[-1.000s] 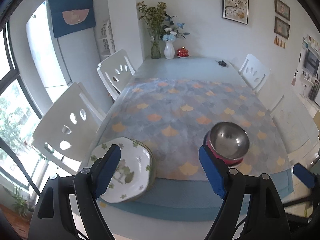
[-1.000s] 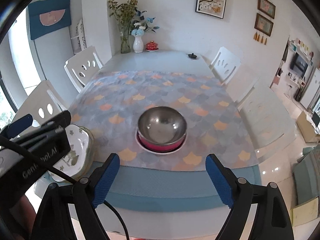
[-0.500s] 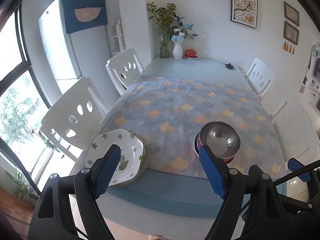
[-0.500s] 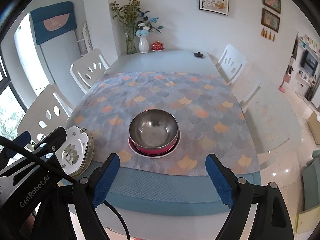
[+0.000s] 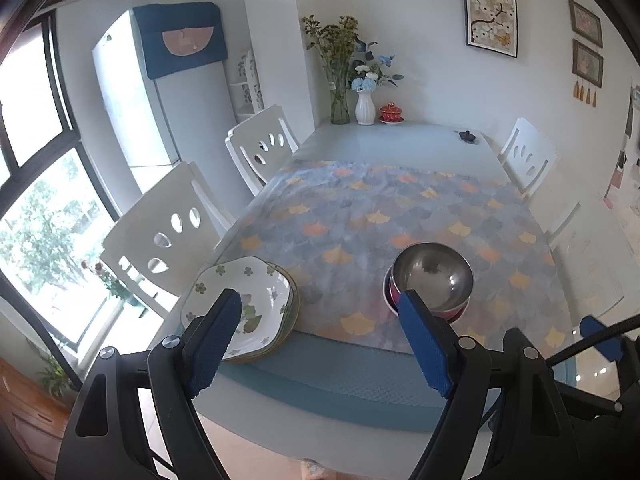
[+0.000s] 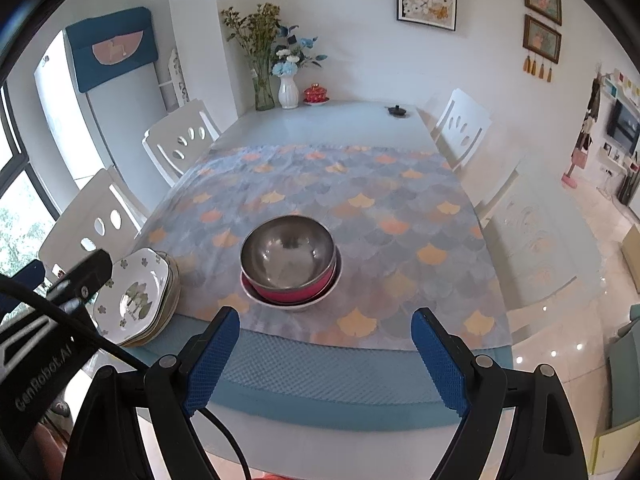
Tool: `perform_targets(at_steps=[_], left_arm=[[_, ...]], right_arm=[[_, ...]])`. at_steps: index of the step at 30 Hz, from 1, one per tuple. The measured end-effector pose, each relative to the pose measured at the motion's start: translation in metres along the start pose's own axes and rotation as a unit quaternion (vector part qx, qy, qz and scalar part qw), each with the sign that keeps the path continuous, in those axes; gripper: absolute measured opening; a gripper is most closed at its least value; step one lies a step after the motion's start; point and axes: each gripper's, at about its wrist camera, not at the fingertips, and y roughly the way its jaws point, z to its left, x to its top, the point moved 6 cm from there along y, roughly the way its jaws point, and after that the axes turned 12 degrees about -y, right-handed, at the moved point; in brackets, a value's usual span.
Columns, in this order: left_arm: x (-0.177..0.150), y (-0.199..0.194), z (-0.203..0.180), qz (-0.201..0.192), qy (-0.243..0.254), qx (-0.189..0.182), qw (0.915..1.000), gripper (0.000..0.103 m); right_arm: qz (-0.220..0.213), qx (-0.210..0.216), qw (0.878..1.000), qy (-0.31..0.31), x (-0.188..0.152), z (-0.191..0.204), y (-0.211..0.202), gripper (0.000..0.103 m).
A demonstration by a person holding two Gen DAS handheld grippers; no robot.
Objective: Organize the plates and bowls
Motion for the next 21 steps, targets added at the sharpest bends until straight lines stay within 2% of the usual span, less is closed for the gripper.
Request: perform_targets(at_steps=[6,12,15,21], left_arm=[[-0.001,-0.005,-0.002,-0.003,0.004,0.009,1.0,0.079],[0.005,-0.008,0.006,-0.008,0.013,0.027,0.9995,0.08],[0.01,-0.004,0.01,-0.005,0.018,0.025,0.9995,0.082],[0.028,0.018,0.012,0.005,0.026,-0.001,0.9996,0.082]], right_arm=[[-0.011,-0.004,1.0,-0.016,-0.003,0.002,-0.006,0.086],[0.004,0.005,1.0,-0.006,-0.011,-0.001,0.0,0.086],[0.019,0.018,1.0,0.012,-0.013,-0.001,0.008,0.086],[0.004,-0.016,0.999,0.028,0.01,-0.008,0.007,0.086]])
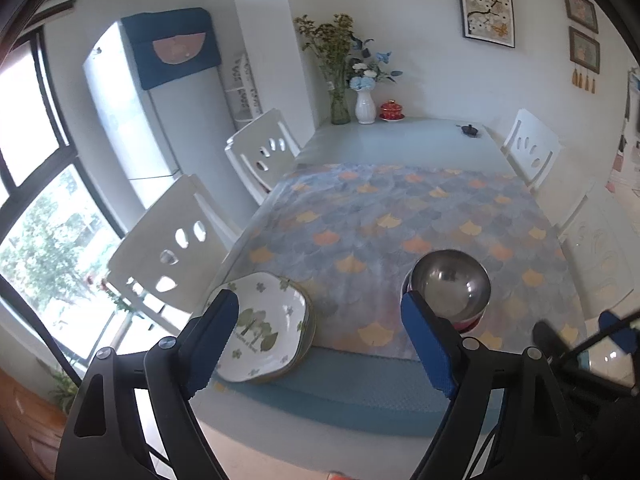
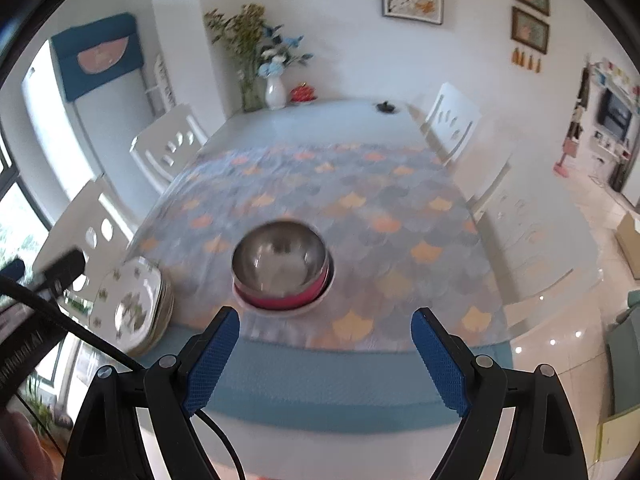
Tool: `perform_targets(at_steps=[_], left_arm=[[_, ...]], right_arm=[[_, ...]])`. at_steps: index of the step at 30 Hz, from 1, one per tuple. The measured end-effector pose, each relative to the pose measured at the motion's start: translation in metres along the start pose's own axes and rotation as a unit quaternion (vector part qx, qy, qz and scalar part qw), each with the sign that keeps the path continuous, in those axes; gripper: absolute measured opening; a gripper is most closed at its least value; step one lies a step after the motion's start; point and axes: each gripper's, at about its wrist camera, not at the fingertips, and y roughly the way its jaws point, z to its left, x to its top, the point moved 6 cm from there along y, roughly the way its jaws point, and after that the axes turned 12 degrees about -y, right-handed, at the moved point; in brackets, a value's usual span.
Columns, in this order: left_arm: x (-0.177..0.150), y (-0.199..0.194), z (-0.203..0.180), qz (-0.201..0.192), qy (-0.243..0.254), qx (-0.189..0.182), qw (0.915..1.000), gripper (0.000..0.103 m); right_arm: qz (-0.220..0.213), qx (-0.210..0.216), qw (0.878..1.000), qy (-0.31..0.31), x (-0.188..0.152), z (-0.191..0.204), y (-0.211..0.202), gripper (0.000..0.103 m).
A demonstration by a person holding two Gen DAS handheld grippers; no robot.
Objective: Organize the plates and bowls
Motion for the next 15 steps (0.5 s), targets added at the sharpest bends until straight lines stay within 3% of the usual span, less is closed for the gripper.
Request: perform_targets(at_steps=[7,15], left_arm=[[0.021,0.025,0.004,0.009,0.015,-0.026,0.9995,0.082],[0.041,0.048,0.007,0.019,0.031,-0.046,0.9983,0.082]], right_arm=[[-0.005,-0.035,0.999,0.016,0.038,0.003,0.003,0.086],[0.005,-0.053,0.998,0.015,0.056,0.019,0.017,0.086]])
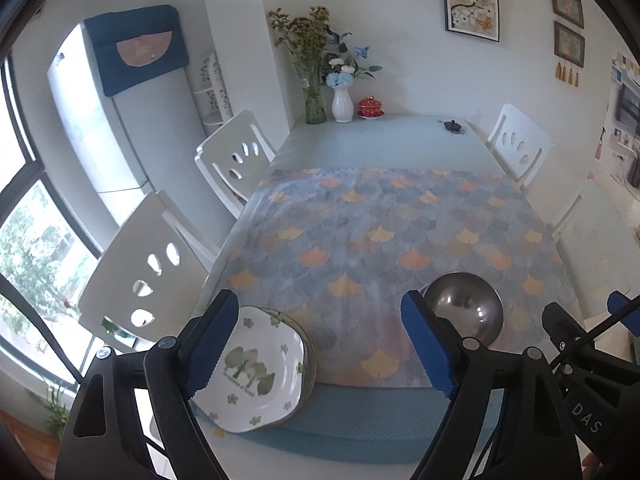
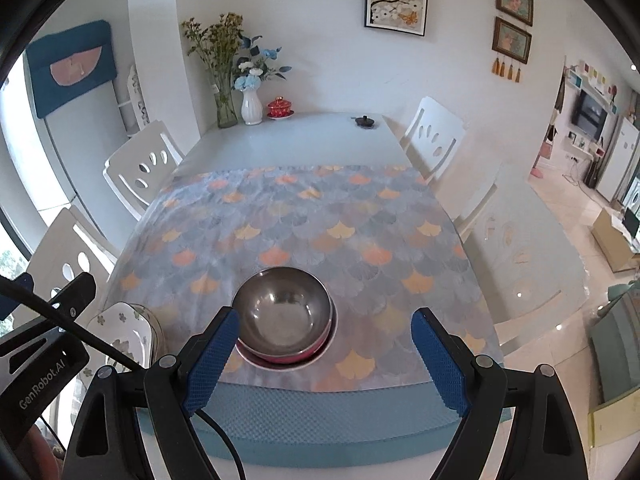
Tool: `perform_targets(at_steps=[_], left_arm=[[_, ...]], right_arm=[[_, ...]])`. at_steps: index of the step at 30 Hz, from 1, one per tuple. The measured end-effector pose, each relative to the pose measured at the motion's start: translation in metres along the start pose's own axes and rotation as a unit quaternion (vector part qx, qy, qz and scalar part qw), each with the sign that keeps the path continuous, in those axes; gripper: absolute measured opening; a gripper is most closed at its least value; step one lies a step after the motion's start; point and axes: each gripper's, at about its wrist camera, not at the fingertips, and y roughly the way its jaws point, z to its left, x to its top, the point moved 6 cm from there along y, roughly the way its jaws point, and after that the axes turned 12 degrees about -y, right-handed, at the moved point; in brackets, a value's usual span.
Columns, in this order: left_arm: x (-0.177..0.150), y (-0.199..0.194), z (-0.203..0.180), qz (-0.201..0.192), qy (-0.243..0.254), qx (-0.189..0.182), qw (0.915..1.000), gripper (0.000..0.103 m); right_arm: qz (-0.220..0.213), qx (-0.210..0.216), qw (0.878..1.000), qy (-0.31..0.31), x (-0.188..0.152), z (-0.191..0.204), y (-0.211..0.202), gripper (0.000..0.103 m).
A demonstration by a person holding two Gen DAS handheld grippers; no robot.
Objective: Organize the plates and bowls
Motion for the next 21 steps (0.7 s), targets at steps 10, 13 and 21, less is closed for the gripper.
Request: perform_targets(at_steps=[10,13,21], left_arm=[[0.022,0.019,0.003,0.003,0.017,-0.016,0.9997,0.082],[0.028,0.025,0.006,0.002,0.022,-0.016,0.9996,0.082],[0.035,0.041,0.009,0.006,0.034,-0.025,0.9991,0.082]], right_arm=[[0.0,-0.016,1.0,-0.002,0.022,0.015,0.01,0.086],[0.001,-0.019,1.0,0.003,0.026,0.017,0.013,0.086],[0.016,-0.031,0.999,0.016,0.03,0.022,0.027,0.086]])
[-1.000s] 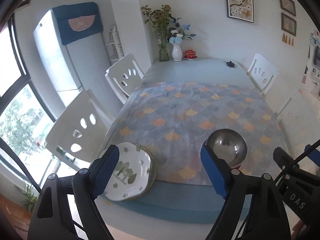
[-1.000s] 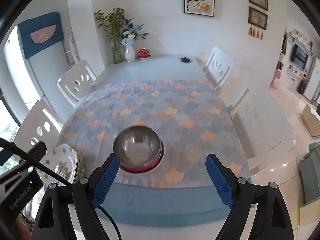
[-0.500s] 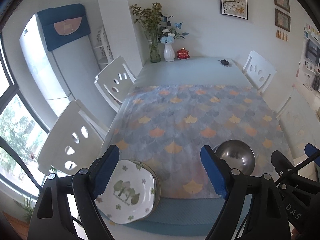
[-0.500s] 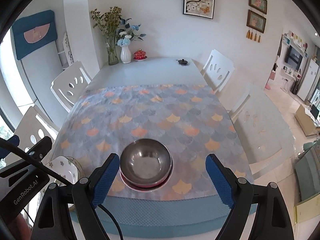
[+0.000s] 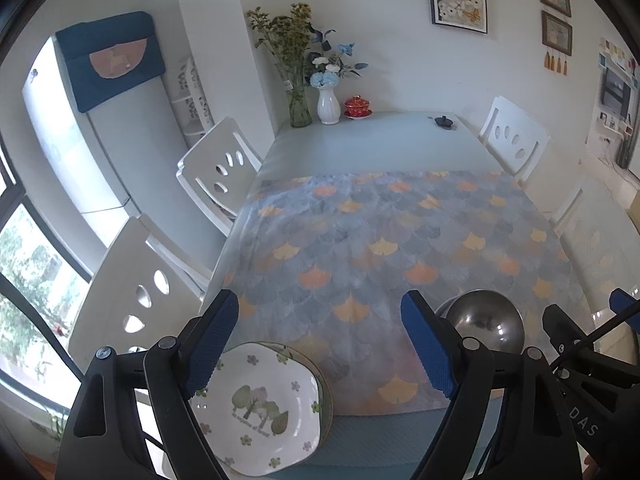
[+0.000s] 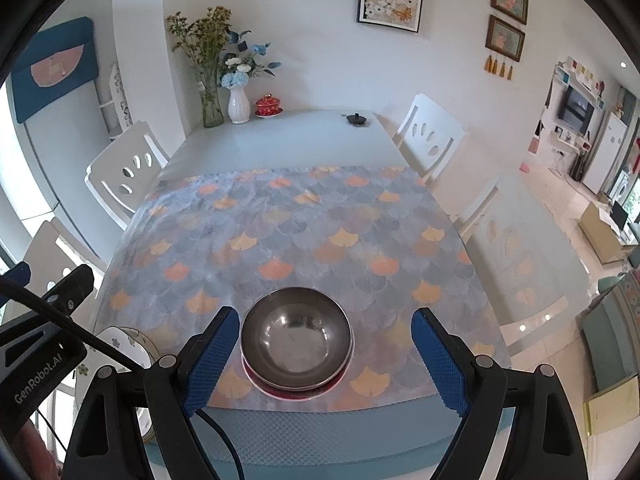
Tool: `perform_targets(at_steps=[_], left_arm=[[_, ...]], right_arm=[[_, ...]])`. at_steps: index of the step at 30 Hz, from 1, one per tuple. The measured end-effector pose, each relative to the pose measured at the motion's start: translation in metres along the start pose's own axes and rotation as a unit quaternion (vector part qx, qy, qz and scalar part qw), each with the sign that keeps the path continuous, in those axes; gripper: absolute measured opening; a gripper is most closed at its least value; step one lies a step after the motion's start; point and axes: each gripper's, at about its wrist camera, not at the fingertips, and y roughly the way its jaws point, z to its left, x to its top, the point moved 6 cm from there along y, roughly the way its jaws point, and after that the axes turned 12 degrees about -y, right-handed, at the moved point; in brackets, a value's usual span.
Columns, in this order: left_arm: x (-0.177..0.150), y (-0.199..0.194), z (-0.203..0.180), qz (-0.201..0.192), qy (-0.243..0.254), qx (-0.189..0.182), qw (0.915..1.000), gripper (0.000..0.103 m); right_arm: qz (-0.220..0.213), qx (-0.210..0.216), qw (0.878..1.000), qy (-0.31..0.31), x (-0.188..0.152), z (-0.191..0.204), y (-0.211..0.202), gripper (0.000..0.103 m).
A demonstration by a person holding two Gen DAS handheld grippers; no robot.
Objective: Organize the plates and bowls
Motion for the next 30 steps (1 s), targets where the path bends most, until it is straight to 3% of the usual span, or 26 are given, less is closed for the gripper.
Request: perform_targets(at_steps=[16,30], left_arm=[[-0.003,0.015,0.005,0.01,0.026,-0.029,0.9992,0.082],[-0.012,0.02,0.023,0.027,0.007,-0.026,0.9993,0.082]], right_arm=[[0.011,-0.031,0.999,0.018,-0.007,0.021,0.006,0.086],[0.04,-0.007,0.999,0.013,-0.019,0.046,0.011,0.086]])
